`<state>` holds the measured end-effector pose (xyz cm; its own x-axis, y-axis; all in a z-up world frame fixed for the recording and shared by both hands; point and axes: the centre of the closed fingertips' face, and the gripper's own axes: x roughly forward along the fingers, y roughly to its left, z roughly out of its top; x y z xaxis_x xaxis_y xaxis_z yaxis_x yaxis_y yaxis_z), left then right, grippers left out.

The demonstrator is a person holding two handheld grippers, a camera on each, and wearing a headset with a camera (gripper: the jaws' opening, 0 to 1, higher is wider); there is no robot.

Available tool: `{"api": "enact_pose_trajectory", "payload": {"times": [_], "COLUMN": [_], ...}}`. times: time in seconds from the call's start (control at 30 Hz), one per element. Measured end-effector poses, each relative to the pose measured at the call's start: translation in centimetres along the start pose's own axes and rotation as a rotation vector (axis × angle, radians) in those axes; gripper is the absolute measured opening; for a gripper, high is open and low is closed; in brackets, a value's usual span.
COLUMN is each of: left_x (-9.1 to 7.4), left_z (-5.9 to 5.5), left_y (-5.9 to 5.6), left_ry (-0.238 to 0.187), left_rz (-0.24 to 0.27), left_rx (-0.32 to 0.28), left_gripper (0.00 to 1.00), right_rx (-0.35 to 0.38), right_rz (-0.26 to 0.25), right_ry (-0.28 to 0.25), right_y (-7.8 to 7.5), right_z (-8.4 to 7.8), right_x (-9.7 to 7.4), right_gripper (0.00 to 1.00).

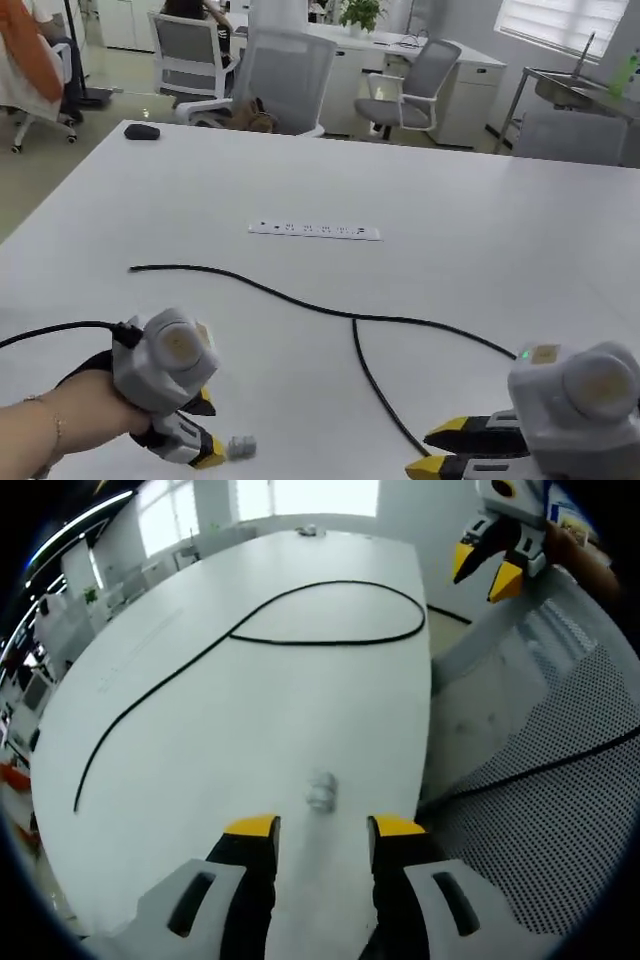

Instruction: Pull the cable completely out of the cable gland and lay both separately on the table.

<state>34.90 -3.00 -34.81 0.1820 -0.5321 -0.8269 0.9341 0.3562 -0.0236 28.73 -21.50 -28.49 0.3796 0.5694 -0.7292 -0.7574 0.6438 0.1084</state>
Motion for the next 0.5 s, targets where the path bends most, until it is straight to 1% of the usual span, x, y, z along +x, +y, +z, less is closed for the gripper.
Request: {"api": "enact_pose_trajectory", "payload": {"times": [0.03, 0.07, 0.1, 0.13, 0.2, 0.23, 0.27, 0.3, 0.33, 0.37, 0.4, 0.43, 0.47, 0.5], "left_x": [-0.9, -2.3, -2.8, -4.6, -6.4, -7.4, -8.0, -8.8, -9.2, -9.9, -10.4, -10.8, -11.4, -11.7], "left_z": [0.1, 0.1, 0.1, 0.4, 0.5, 0.7, 0.7, 0.7, 0.4, 0.0, -0.1, -0.3, -0.8, -1.3], "left_y": [-0.4, -1.0, -1.1, -1.5, -1.9, -2.3, -2.7, -2.7, -2.5, -2.4, -2.4, -2.1, -1.6, -1.3], "left_ry": [-0.007, -0.02, -0.025, -0.067, -0.111, -0.147, -0.166, -0.195, -0.208, -0.22, -0.23, -0.239, -0.25, -0.246], "left_rz": [-0.004, -0.008, -0.007, 0.013, 0.031, 0.04, 0.049, 0.075, 0.096, 0.118, 0.144, 0.175, 0.224, 0.252], "left_rx": [-0.002, -0.003, -0.003, -0.027, -0.082, -0.124, -0.141, -0.151, -0.17, -0.211, -0.226, -0.245, -0.275, -0.292], "left_gripper": [0.43, 0.44, 0.43, 0.43, 0.41, 0.41, 0.4, 0.4, 0.4, 0.4, 0.4, 0.4, 0.4, 0.41], "right_rx": [-0.001, -0.001, -0.001, -0.002, 0.0, -0.002, -0.002, -0.002, -0.005, -0.006, -0.003, 0.0, 0.007, 0.016], "right_rz": [0.003, 0.006, 0.008, 0.016, 0.021, 0.024, 0.033, 0.04, 0.043, 0.042, 0.044, 0.045, 0.044, 0.04], "right_ry": [0.006, 0.01, 0.013, 0.025, 0.035, 0.038, 0.045, 0.052, 0.06, 0.061, 0.063, 0.063, 0.06, 0.056], "right_y": [0.1, 0.1, 0.2, 0.4, 0.5, 0.6, 0.7, 0.8, 0.9, 0.9, 1.0, 1.0, 1.1, 1.1], "right_z": [-0.2, -0.3, -0.3, -0.5, -0.7, -0.8, -1.0, -1.1, -1.3, -1.3, -1.4, -1.5, -1.5, -1.5], "right_x": [0.1, 0.1, 0.1, 0.2, 0.1, 0.1, 0.1, 0.0, 0.0, -0.1, -0.2, -0.2, -0.4, -0.5], "right_gripper": [0.24, 0.24, 0.24, 0.24, 0.24, 0.24, 0.24, 0.23, 0.23, 0.24, 0.24, 0.24, 0.24, 0.24]}}
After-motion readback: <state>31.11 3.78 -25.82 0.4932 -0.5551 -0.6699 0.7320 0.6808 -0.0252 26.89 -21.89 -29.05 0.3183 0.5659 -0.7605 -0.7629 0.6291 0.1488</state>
